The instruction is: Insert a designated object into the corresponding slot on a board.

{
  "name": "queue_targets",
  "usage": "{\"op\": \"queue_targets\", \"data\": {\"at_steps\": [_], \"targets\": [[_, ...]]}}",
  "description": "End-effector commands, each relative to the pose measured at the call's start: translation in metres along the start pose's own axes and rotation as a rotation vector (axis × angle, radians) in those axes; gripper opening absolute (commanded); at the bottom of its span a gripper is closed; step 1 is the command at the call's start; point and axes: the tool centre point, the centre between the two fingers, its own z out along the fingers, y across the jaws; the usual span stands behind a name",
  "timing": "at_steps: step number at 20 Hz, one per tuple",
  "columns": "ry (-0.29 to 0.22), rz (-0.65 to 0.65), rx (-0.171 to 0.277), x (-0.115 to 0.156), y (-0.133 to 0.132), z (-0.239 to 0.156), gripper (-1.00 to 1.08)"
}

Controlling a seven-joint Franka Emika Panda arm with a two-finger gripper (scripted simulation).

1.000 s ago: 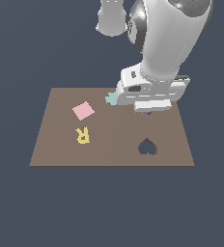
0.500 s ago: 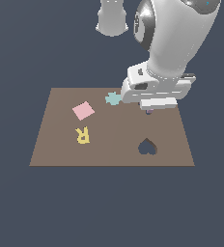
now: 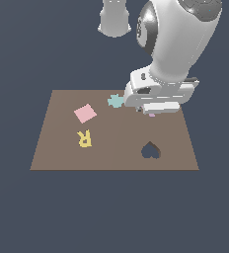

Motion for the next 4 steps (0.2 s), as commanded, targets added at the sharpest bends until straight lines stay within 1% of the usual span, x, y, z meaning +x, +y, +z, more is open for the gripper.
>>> {"op": "queue_targets", "data": {"at_steps": [1, 4], "targets": [[0.000, 0.000, 0.000, 0.0001, 0.0000, 0.0000, 1.00], [0.000, 0.000, 0.000, 0.0001, 0.0000, 0.0000, 1.00]]}}
